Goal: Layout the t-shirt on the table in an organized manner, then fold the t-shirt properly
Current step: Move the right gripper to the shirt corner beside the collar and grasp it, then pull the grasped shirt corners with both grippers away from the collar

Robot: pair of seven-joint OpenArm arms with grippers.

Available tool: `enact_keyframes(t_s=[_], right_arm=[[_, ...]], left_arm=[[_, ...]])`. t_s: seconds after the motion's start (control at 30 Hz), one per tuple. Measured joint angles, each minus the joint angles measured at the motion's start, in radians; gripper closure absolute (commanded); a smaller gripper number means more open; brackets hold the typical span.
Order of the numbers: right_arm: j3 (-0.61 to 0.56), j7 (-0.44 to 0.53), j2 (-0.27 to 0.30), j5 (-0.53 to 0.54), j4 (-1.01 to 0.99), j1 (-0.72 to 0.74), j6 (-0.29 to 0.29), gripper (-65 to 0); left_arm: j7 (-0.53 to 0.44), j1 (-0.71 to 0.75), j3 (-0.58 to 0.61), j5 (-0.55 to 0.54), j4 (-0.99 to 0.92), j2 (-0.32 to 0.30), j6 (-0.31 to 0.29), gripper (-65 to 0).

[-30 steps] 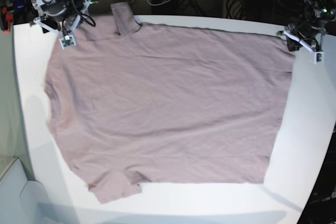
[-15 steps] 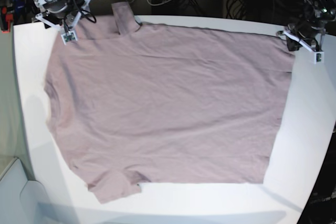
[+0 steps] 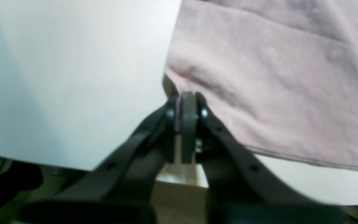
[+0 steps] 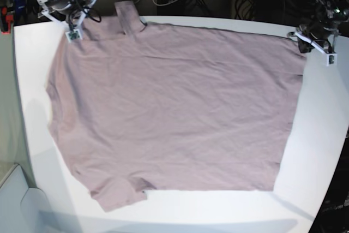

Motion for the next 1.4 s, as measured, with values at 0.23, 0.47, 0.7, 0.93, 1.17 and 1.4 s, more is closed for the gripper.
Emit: enact_keyframes(t_s=[0.23, 0.47, 0.7, 0.93, 1.17, 1.4], right_arm=[[0.006, 0.005, 0.009, 0.000, 0.103, -0.006, 0.008, 0.0], [0.006, 0.010, 0.009, 0.002, 0.135, 0.009, 0.008, 0.0], [0.008, 0.009, 0.008, 0.003, 0.137, 0.046, 0.008, 0.0], [0.022, 0.006, 0.040, 0.006, 0.148, 0.108, 0.009, 0.0], [0.078, 0.006, 0.077, 0.009, 0.148, 0.210, 0.009, 0.0], [0.079, 0.008, 0.139, 0.006, 0.146, 0.269, 0.009, 0.0]], left_arm=[[0.000, 0.000, 0.000, -0.007, 0.001, 0.003, 0.000, -1.0], [0.020, 0.001, 0.000, 0.000, 0.019, 0.005, 0.000, -1.0], [0.049, 0.009, -0.002, 0.019, 0.153, 0.046, 0.000, -1.0], [0.051, 0.012, 0.001, 0.017, 0.302, 0.080, 0.000, -1.0], [0.125, 0.011, 0.000, 0.019, 0.389, 0.102, -0.001, -1.0], [0.124, 0.008, -0.002, 0.014, 0.409, 0.105, -0.001, -1.0]])
